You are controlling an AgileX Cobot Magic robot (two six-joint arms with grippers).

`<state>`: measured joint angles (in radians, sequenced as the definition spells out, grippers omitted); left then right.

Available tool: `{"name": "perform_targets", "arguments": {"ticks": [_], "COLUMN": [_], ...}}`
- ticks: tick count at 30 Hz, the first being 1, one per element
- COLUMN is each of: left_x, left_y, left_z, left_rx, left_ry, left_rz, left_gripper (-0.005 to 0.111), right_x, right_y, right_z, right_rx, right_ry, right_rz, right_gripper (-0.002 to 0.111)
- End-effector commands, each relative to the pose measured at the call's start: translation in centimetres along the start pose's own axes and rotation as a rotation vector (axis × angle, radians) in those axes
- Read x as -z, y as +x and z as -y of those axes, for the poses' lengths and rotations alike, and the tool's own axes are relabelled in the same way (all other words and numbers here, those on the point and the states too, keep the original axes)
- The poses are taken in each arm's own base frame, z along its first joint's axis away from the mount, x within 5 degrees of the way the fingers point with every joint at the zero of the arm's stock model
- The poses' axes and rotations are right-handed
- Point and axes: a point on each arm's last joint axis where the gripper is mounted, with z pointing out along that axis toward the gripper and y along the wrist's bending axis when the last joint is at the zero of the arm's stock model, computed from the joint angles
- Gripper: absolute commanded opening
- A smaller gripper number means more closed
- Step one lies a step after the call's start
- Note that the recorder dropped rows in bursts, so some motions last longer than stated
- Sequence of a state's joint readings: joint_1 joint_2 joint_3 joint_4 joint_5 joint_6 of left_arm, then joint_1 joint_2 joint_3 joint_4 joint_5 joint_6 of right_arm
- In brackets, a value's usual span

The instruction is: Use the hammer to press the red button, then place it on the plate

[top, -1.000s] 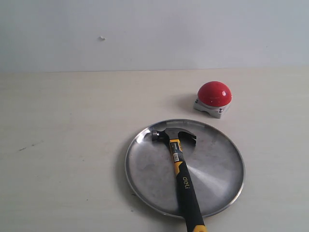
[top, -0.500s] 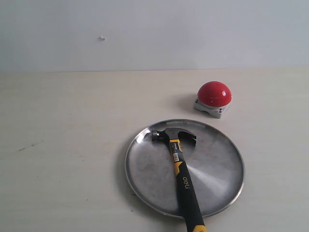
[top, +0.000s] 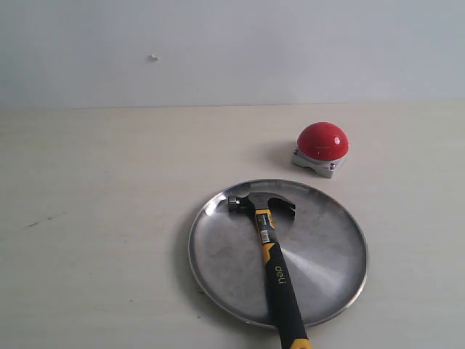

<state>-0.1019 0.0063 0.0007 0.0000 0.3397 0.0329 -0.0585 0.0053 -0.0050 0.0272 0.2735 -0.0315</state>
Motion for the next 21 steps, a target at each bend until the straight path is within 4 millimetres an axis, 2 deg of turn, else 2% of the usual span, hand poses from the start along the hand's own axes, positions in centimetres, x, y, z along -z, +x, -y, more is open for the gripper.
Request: {"name": "perform_targets", "arguments": {"ticks": [1, 6, 21], "left_x": [0.06, 0.06, 0.06], "left_y": [0.17, 0.15, 0.17], "left_z": [-0.18, -0.4, -0.4], "left_rx": [0.036, 0.171, 0.164], "left_ry": [-0.022, -0.047, -0.047], "left_rz": [-0.016, -0.011, -0.013], "left_gripper": [0.0, 0.0, 0.0], "right_x": [0.0, 0.0, 0.0], "right_y": [0.04, 0.04, 0.04], "right_z": [0.04, 0.04, 0.04], "right_rx": [-0.003, -0.003, -0.001], "right_ry": [0.007, 0.007, 0.008], "right_rz": [0.011, 0.011, 0.011], "right_gripper": [0.0, 0.0, 0.0]}}
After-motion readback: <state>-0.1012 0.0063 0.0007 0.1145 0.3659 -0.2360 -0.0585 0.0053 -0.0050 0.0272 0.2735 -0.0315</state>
